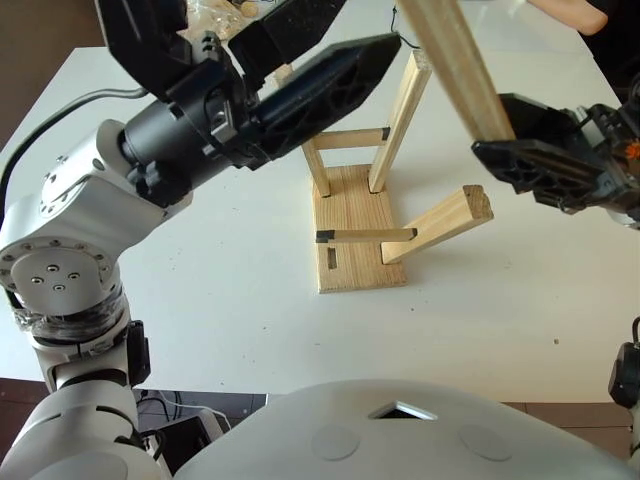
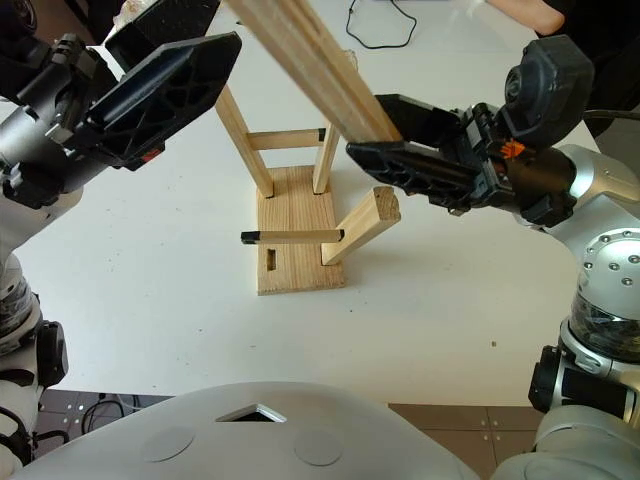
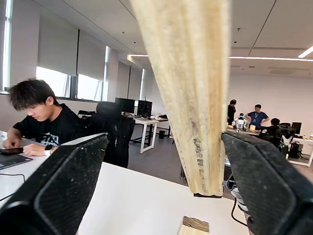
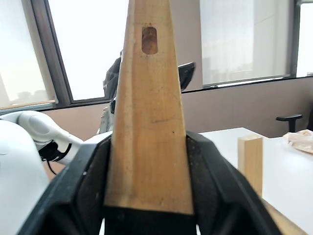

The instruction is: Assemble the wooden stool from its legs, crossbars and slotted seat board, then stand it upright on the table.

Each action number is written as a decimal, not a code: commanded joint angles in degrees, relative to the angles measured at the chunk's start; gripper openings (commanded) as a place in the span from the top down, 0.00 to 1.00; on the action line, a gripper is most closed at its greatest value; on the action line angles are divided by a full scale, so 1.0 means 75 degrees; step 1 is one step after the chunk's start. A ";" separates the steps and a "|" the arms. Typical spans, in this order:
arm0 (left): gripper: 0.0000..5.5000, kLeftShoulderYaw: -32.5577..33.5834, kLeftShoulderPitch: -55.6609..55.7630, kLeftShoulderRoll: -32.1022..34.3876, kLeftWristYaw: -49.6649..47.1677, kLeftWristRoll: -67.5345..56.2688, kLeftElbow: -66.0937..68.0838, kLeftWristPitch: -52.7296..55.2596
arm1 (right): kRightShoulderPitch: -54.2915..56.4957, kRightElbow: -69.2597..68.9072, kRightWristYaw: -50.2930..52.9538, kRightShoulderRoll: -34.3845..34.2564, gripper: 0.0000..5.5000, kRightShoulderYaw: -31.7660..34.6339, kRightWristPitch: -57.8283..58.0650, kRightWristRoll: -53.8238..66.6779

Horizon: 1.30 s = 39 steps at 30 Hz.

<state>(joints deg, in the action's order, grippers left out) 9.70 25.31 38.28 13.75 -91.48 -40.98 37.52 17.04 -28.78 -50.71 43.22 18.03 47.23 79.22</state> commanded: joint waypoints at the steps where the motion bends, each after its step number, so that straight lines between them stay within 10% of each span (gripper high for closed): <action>1: 0.19 0.0049 -0.0038 0.0292 0.0208 -0.0477 -0.0307 0.0073 | -0.0282 -0.0381 -0.0577 0.0339 0.62 -0.0021 0.0059 -0.0084; 16: 0.19 0.0254 -0.0643 0.0855 0.0979 -0.0529 -0.0266 0.0200 | -0.0357 -0.0197 -0.1199 0.0550 0.62 -0.0359 -0.0405 -0.1365; 31: 0.58 0.0033 -0.0558 0.1169 0.1887 -0.0574 -0.0184 0.0421 | -0.0404 -0.0173 -0.1628 0.0606 0.62 -0.0646 -0.0540 -0.1792; 39: 0.62 0.0003 -0.0680 0.1228 0.2092 -0.0253 -0.0161 0.0419 | -0.0167 0.0012 -0.1775 0.0706 0.62 -0.0562 -0.0468 -0.1663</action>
<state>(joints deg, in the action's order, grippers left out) 10.57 20.14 46.63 27.95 -93.70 -41.02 39.35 14.15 -29.91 -64.75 47.79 13.40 43.35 66.57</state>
